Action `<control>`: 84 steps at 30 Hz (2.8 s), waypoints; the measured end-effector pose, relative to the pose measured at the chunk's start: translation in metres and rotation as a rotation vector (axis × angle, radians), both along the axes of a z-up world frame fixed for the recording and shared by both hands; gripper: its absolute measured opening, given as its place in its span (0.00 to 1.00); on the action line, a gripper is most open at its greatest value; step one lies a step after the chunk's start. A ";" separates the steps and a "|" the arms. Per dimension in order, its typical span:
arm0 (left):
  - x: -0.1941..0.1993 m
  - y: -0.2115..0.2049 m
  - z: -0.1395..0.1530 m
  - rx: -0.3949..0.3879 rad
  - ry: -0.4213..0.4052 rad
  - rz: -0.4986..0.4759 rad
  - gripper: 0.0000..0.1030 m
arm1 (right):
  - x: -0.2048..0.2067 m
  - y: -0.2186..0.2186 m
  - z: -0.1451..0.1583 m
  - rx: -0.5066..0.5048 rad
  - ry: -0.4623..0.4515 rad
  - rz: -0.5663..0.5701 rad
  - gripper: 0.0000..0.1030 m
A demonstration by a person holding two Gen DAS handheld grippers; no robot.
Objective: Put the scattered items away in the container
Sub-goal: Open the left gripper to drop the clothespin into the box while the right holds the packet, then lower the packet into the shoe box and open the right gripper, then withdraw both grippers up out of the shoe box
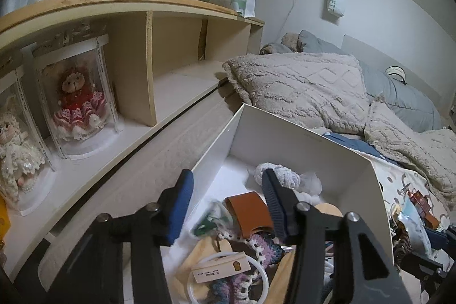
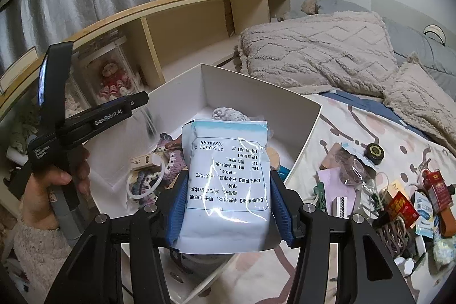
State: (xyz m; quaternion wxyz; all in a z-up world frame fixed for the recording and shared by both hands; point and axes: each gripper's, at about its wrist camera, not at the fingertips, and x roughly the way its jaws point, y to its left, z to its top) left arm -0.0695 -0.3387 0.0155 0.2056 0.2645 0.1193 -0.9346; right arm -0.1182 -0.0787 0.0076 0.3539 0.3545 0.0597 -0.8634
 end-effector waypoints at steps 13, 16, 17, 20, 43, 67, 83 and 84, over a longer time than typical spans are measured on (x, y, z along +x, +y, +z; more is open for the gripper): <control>-0.003 0.008 0.000 -0.014 0.004 -0.035 0.49 | -0.040 -0.012 0.009 -0.007 -0.043 -0.005 0.53; -0.002 0.007 0.000 -0.007 0.013 -0.041 0.49 | -0.054 -0.020 0.008 -0.004 -0.069 0.003 0.53; -0.001 0.007 0.000 -0.002 0.018 -0.043 0.49 | -0.057 -0.022 0.008 0.003 -0.072 0.004 0.53; 0.000 0.007 0.000 0.005 0.031 -0.048 0.49 | -0.069 -0.029 0.003 0.025 -0.077 0.000 0.53; 0.005 0.015 0.004 -0.008 0.076 -0.074 0.57 | -0.133 -0.095 -0.061 0.372 -0.067 0.096 0.53; 0.007 0.014 0.004 0.006 0.083 -0.070 0.65 | -0.102 -0.057 -0.023 0.206 -0.033 0.021 0.74; 0.016 0.038 0.020 -0.032 0.118 -0.094 0.98 | -0.074 -0.004 -0.004 0.029 0.003 -0.066 0.87; 0.017 0.040 0.022 -0.034 0.119 -0.095 1.00 | -0.073 -0.001 -0.003 0.023 0.003 -0.070 0.90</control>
